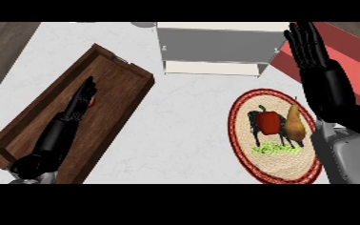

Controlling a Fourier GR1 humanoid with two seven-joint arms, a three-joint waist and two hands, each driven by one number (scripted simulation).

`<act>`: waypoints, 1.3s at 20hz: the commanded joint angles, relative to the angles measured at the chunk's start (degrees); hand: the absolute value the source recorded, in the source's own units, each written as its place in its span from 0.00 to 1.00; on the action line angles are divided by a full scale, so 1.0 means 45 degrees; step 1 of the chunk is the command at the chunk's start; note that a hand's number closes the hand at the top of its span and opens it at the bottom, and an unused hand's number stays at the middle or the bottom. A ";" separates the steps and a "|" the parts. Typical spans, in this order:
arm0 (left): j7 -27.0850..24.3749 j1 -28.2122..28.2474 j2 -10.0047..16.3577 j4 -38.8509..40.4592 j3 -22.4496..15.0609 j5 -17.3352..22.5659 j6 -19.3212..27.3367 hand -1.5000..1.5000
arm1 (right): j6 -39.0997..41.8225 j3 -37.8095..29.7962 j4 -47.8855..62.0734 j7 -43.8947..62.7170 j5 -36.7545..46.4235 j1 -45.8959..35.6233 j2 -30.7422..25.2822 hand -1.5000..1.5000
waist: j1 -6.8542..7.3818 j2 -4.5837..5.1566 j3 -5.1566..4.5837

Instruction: Pick the bell pepper from the placemat and place it in the tiered shelf

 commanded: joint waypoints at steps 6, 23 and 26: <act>0.2902 0.1449 -0.0753 0.2665 0.1638 0.2241 0.0918 0.50 | -0.1064 -0.3612 0.1374 -0.0315 0.1033 0.2656 -0.2870 1.00 | -0.1180 0.0330 0.0242; 0.4385 -0.0419 -0.1448 0.4548 0.1771 0.2380 0.0187 0.50 | 0.3225 -0.4165 0.0371 0.1818 -0.0121 0.6641 -0.4891 0.00 | -0.0509 0.0119 0.0204; 0.4565 -0.0130 -0.1532 0.4080 0.1752 0.2497 0.0149 0.50 | 0.2499 -0.2932 -0.1680 0.4294 0.0684 0.6368 -0.4635 0.00 | -0.0370 0.0118 0.0195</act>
